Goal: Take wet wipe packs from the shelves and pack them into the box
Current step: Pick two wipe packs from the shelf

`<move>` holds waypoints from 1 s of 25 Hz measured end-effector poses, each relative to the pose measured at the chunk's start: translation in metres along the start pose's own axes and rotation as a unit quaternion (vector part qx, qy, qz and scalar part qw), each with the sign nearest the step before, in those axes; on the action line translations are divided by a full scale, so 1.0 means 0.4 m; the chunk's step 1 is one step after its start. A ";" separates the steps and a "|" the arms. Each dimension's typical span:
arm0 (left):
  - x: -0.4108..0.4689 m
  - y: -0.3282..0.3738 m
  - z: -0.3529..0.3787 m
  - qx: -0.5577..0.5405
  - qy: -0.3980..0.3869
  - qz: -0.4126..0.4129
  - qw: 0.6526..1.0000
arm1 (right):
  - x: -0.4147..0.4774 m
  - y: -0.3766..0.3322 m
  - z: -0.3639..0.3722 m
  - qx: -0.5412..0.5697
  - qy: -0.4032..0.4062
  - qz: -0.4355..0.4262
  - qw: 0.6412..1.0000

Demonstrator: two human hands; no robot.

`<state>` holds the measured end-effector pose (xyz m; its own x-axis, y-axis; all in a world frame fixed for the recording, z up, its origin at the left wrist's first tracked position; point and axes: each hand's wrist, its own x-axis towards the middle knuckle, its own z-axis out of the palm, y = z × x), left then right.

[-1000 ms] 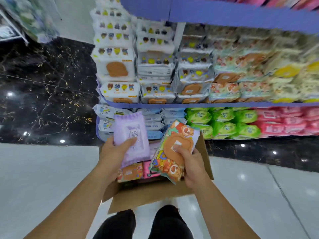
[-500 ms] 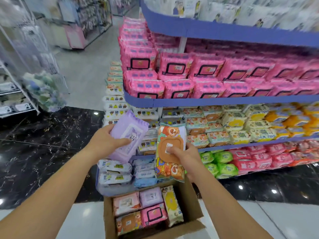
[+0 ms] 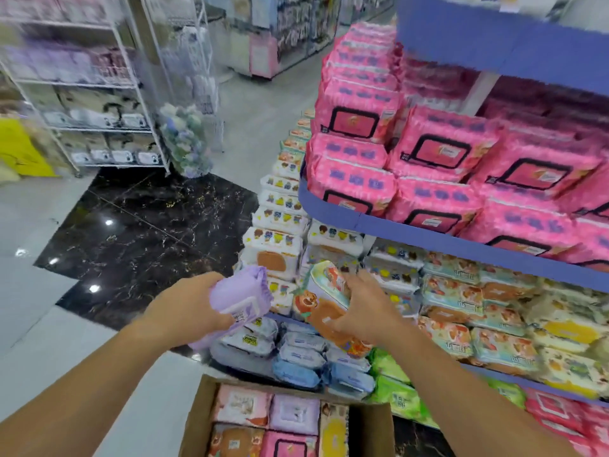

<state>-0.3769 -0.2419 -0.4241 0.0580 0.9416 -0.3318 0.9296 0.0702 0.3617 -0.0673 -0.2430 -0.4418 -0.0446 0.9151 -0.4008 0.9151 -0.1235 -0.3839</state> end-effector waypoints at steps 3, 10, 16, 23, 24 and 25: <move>0.003 -0.066 0.063 -0.001 -0.019 -0.030 0.999 | 0.140 -0.002 0.063 -0.083 -0.010 -0.066 0.994; 0.093 -0.123 0.146 -0.028 -0.047 -0.024 0.998 | 0.357 0.132 0.237 -0.219 0.047 -0.149 0.963; 0.149 -0.060 0.165 0.001 -0.080 0.020 0.997 | 0.374 0.198 0.286 -0.205 0.082 -0.158 0.962; 0.163 0.023 0.166 -0.030 -0.107 0.060 0.992 | 0.286 0.155 0.246 -0.011 0.057 -0.070 0.996; 0.159 0.032 0.155 -0.050 -0.119 0.059 0.990 | 0.256 0.139 0.232 0.084 0.057 -0.041 0.994; 0.155 0.042 0.143 -0.064 -0.127 0.064 0.988 | 0.216 0.114 0.214 0.213 0.044 -0.003 0.976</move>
<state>-0.3368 -0.2010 -0.4883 0.2760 0.8335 -0.4787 0.8559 0.0135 0.5170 -0.0638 -0.2024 -0.5652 0.0029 0.9434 -0.3318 0.6649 -0.2496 -0.7040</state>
